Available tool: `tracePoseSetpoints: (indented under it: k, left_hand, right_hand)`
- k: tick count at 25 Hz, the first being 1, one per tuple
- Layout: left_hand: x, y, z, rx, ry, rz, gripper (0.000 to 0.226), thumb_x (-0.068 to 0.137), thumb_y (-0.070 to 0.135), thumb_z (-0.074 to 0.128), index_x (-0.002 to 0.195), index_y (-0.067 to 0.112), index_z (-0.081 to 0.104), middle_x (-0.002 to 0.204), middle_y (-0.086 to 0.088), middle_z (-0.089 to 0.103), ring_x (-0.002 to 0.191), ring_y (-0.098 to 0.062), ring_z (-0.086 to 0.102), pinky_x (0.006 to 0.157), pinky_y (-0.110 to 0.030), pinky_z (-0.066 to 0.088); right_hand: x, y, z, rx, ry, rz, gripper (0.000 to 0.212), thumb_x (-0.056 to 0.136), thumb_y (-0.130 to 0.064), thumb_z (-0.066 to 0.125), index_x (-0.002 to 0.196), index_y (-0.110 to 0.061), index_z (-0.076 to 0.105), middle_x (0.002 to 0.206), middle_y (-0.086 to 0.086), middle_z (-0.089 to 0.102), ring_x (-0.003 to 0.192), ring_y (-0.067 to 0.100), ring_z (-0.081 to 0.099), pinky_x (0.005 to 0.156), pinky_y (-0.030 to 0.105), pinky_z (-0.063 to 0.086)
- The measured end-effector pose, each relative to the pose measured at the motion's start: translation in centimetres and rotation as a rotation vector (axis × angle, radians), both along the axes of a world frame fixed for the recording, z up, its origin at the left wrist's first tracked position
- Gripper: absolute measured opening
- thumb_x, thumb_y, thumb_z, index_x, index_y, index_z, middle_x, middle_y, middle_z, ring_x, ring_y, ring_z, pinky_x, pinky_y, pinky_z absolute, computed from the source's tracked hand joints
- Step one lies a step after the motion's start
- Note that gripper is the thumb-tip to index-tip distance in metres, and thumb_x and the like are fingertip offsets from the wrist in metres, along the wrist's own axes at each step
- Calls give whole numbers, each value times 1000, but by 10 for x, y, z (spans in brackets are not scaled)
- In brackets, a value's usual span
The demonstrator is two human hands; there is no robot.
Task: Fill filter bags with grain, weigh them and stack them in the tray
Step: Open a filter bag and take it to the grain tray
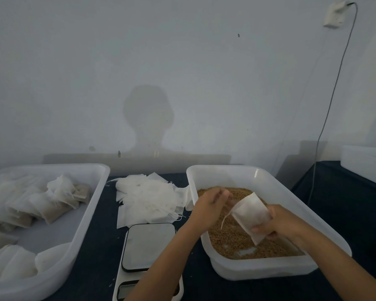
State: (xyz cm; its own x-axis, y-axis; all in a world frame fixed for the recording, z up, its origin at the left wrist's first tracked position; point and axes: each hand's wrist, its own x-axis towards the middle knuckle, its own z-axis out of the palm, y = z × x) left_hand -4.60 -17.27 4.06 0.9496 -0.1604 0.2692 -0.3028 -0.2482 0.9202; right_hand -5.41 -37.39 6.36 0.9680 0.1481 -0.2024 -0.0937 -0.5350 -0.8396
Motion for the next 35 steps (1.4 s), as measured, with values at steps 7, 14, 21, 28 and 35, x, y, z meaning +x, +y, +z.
tracePoseSetpoints:
  k: [7,14,21,28,35]
  left_hand:
    - [-18,24,6,-146,-148,-19,21,93,21,58,103,4,64,96,-6,69,93,-22,66,83,-37,54]
    - [-43,92,6,-126,-330,326,23,90,19,62,70,29,64,63,11,60,62,-8,54,59,-26,43]
    - [-62,152,-46,-29,-188,532,25,88,22,65,63,27,63,58,6,60,55,-7,55,58,-34,52]
    - [-62,168,-80,-34,-28,555,13,84,22,70,72,20,65,62,7,64,62,-9,60,59,-24,51]
    - [-61,170,-89,-163,28,532,53,84,18,70,127,26,40,110,14,64,107,-3,58,88,-19,47]
  right_hand:
    - [-10,57,-7,827,85,-25,50,66,-3,75,114,-9,61,100,11,73,95,27,69,68,32,57]
    - [-33,144,-11,991,-88,139,31,90,-31,52,116,-19,62,109,6,70,100,25,68,76,38,59]
    - [-38,206,-52,298,-503,32,35,98,-20,49,67,-6,54,63,10,53,60,16,50,59,31,38]
    - [-24,223,-81,168,-554,23,31,93,-13,58,64,-4,51,61,4,49,60,16,45,62,36,38]
    - [-18,221,-92,318,-504,-14,27,93,-13,58,119,-18,51,109,-6,64,104,0,58,86,9,41]
